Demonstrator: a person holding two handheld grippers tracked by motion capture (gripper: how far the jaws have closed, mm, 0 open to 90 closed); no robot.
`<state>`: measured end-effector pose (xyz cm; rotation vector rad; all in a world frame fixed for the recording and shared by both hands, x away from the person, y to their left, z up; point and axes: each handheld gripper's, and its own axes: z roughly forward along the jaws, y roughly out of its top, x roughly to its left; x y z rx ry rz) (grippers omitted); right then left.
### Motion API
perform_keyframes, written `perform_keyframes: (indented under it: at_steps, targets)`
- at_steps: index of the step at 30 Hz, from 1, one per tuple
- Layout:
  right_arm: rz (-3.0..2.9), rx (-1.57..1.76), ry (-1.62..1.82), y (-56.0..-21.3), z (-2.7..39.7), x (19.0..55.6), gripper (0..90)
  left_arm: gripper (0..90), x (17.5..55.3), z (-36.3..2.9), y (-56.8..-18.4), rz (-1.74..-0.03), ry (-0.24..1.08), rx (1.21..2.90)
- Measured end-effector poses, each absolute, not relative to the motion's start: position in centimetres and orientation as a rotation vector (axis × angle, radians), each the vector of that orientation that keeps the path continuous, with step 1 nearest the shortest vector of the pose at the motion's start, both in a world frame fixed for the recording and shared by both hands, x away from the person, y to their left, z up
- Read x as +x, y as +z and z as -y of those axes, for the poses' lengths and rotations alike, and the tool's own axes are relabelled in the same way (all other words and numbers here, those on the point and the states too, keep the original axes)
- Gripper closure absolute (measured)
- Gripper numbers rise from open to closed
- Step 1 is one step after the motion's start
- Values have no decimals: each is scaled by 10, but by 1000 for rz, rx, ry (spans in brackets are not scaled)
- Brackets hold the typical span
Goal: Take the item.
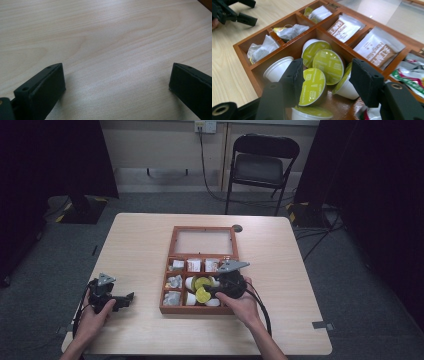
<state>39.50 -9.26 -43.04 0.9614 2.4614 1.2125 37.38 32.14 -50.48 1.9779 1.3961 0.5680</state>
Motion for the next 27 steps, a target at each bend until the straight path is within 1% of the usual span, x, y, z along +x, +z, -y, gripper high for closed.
perform_keyframes:
  at_steps: [27]
  targets:
    - [-2604,945,1126,-457,72,394,390,0,374,-321,-505,-1396,569,1977]
